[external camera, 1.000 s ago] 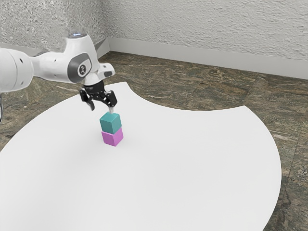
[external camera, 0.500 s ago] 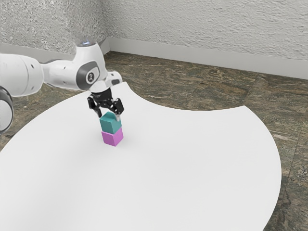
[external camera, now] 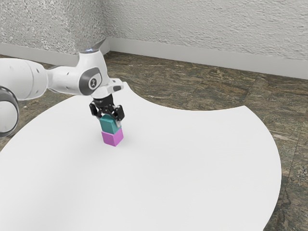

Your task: Pick up the blue block with one arm, and put the blue block on the table with one arm

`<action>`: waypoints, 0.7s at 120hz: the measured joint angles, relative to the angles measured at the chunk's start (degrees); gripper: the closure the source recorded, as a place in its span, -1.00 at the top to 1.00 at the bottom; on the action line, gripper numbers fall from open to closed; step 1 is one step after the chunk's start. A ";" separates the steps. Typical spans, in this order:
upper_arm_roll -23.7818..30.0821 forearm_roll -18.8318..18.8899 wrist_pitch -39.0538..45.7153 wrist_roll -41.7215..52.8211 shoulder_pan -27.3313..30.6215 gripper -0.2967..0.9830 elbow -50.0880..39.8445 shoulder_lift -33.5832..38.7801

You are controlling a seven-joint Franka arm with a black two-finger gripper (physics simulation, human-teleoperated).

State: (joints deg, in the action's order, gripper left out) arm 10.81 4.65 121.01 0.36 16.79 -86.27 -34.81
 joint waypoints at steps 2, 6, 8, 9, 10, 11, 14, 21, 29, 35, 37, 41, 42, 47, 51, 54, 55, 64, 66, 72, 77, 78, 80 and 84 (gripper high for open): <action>0.00 0.00 0.00 0.01 0.00 0.36 0.01 -0.01; 0.00 0.00 0.00 0.03 0.00 0.31 0.01 -0.02; 0.00 0.00 0.00 0.04 0.00 0.29 0.02 -0.03; 0.00 0.00 0.00 0.04 0.00 0.28 0.02 -0.03; 0.00 0.00 0.00 0.05 0.00 0.28 0.02 -0.03; 0.00 0.00 0.00 0.05 0.00 0.27 0.03 -0.03; 0.00 0.00 0.00 0.06 0.00 0.24 0.06 -0.04; 0.00 0.02 0.01 0.10 -0.03 0.19 0.12 -0.04; 0.00 0.07 0.01 0.12 -0.06 0.14 0.18 -0.04; 0.00 0.12 0.02 0.12 -0.08 0.13 0.19 -0.04; 0.00 0.13 0.02 0.12 -0.08 0.13 0.19 -0.04; 0.00 0.16 0.02 0.12 -0.09 0.13 0.20 -0.04; 0.01 0.16 0.02 0.12 -0.12 0.13 0.20 -0.04; 0.05 0.19 0.03 0.12 -0.45 0.13 0.33 -0.02; 0.07 0.22 0.03 0.12 -0.83 0.13 0.59 0.01; 0.08 0.23 0.03 0.12 -1.16 0.13 0.75 0.03; 0.08 0.23 0.03 0.12 -1.25 0.13 0.80 0.05; 0.08 0.24 0.03 0.16 -2.99 0.10 1.79 0.05; 0.08 0.25 0.03 0.17 -3.60 0.09 2.12 -0.05; 0.09 0.27 0.03 0.20 -5.47 0.09 3.21 -0.70; 0.07 0.29 0.04 0.22 -6.84 0.08 4.31 -1.63; 0.06 0.30 0.04 0.23 -7.06 0.08 4.48 -1.78; 0.05 0.31 0.04 0.24 -7.45 0.08 4.78 -2.10; 0.03 0.32 0.05 0.25 -8.11 0.08 5.18 -2.75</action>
State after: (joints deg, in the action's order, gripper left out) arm 10.84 4.97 121.06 0.61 8.67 -81.08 -37.56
